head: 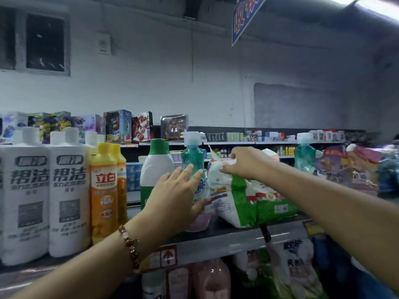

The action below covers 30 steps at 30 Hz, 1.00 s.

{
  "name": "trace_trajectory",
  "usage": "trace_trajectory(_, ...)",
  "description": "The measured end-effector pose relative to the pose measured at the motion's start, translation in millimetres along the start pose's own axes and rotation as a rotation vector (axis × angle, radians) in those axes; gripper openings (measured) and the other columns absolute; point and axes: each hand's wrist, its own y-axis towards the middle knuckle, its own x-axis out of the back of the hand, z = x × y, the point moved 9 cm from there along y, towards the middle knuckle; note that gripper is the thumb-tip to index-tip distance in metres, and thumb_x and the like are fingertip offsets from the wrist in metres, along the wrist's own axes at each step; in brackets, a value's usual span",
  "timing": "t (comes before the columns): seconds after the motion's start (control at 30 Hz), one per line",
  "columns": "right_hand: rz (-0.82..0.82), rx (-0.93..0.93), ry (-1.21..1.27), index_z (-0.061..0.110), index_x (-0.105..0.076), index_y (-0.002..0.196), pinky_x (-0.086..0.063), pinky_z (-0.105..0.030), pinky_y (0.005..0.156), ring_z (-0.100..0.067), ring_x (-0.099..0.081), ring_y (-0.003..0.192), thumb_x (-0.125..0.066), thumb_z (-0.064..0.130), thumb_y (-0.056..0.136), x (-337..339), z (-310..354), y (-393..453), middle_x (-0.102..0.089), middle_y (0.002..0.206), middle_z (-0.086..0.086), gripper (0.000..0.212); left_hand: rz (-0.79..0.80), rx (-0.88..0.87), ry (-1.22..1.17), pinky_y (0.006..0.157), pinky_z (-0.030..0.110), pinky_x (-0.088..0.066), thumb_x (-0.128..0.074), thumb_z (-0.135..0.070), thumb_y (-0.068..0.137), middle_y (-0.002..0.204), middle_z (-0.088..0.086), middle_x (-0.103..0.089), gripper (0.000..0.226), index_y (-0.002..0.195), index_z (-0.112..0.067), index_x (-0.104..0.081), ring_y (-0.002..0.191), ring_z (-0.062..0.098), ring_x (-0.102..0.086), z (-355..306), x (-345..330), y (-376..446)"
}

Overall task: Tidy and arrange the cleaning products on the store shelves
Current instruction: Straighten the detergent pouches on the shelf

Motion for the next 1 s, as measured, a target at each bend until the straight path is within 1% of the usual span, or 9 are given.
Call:
trace_trajectory(0.13, -0.144, -0.026, 0.115, 0.019, -0.05, 0.063, -0.042, -0.033, 0.06, -0.028, -0.06, 0.074, -0.062, 0.033, 0.096, 4, -19, 4, -0.061, 0.075, -0.004, 0.038, -0.088, -0.046, -0.093, 0.118, 0.035, -0.031, -0.044, -0.056, 0.101, 0.167, 0.002, -0.027, 0.078, 0.163, -0.02, -0.013, 0.15, 0.02, -0.033, -22, -13, 8)
trace_trajectory(0.33, -0.472, 0.024, 0.39, 0.006, -0.054, 0.065, -0.041, -0.03, 0.057, -0.021, -0.048, 0.061, -0.06, 0.027, 0.094, 60, -14, -30, -0.051, 0.06, -0.002, 0.036, 0.092, 0.131, -0.979, 0.11, 0.046, -0.047, -0.067, -0.078, 0.075, 0.166, -0.005, -0.029, 0.118, 0.155, -0.05, 0.016, 0.136, 0.021, -0.052, -68, -68, 5)
trace_trajectory(0.53, -0.374, 0.207, 0.633, 0.021, -0.057, 0.066, -0.057, -0.04, 0.068, -0.026, -0.065, 0.063, -0.059, 0.036, 0.099, 68, 41, -85, -0.065, 0.064, -0.003, 0.036, -0.21, 0.229, -1.838, 0.088, 0.042, -0.061, -0.088, -0.032, 0.062, 0.121, 0.003, -0.073, 0.089, 0.139, -0.024, -0.044, 0.11, 0.024, -0.072, -82, -60, -2)
trace_trajectory(0.7, -0.52, 0.103, 0.532, 0.02, -0.067, 0.093, -0.05, -0.026, 0.069, -0.007, -0.063, 0.077, -0.057, 0.05, 0.097, 63, -20, -139, -0.067, 0.089, 0.006, 0.032, -0.017, 0.37, -2.183, 0.097, 0.068, -0.05, -0.082, -0.027, 0.062, 0.12, 0.021, -0.072, 0.072, 0.129, -0.018, -0.06, 0.111, 0.047, -0.067, -97, -106, -47)
trace_trajectory(0.8, -0.034, -0.272, 0.831, 0.031, -0.051, 0.134, -0.055, -0.044, 0.095, -0.018, -0.069, 0.106, -0.068, 0.079, 0.069, -30, -68, -167, -0.07, 0.121, 0.005, 0.082, 0.15, 0.398, -2.295, 0.083, 0.032, -0.063, -0.084, -0.052, 0.057, 0.083, 0.027, -0.075, 0.09, 0.124, 0.003, -0.062, 0.085, 0.027, -0.077, -113, -123, -65)
trace_trajectory(0.83, 0.143, -0.362, 0.988, 0.032, -0.047, 0.138, -0.056, -0.049, 0.096, -0.024, -0.073, 0.104, -0.075, 0.076, 0.064, -60, -70, -183, -0.074, 0.118, 0.001, 0.091, 0.287, 0.386, -2.346, 0.062, 0.014, -0.058, -0.054, -0.097, 0.005, 0.056, 0.017, -0.071, 0.152, 0.109, 0.014, -0.062, 0.066, 0.018, -0.073, -123, -116, -79)
trace_trajectory(0.87, 0.233, -0.389, 1.099, 0.032, -0.046, 0.139, -0.057, -0.05, 0.094, -0.026, -0.075, 0.1, -0.08, 0.069, 0.064, -79, -69, -197, -0.076, 0.113, -0.001, 0.091, 0.265, 0.386, -2.442, 0.045, 0.011, -0.049, -0.04, 0.015, 0.045, 0.043, 0.008, -0.064, 0.052, 0.093, 0.013, -0.061, 0.053, 0.019, -0.068, -129, -127, -85)
trace_trajectory(0.9, 0.26, -0.377, 1.125, 0.033, -0.045, 0.14, -0.058, -0.048, 0.093, -0.025, -0.076, 0.099, -0.084, 0.063, 0.065, -89, -69, -209, -0.077, 0.112, 0.001, 0.09, 0.29, 0.457, -2.481, 0.039, 0.015, -0.048, -0.072, -0.019, 0.083, 0.044, 0.009, -0.064, 0.032, 0.087, 0.01, -0.06, 0.048, 0.022, -0.067, -130, -132, -96)
trace_trajectory(1.0, 0.302, -0.341, 1.072, 0.046, -0.044, 0.136, -0.06, -0.03, 0.086, -0.006, -0.073, 0.1, -0.086, 0.059, 0.066, -106, -74, -238, -0.073, 0.112, 0.024, 0.082, 0.597, 0.676, -2.596, 0.064, 0.04, -0.064, -0.084, -0.018, 0.067, 0.1, 0.026, -0.076, 0.049, 0.11, 0.003, -0.074, 0.083, 0.034, -0.077, -171, -170, -133)
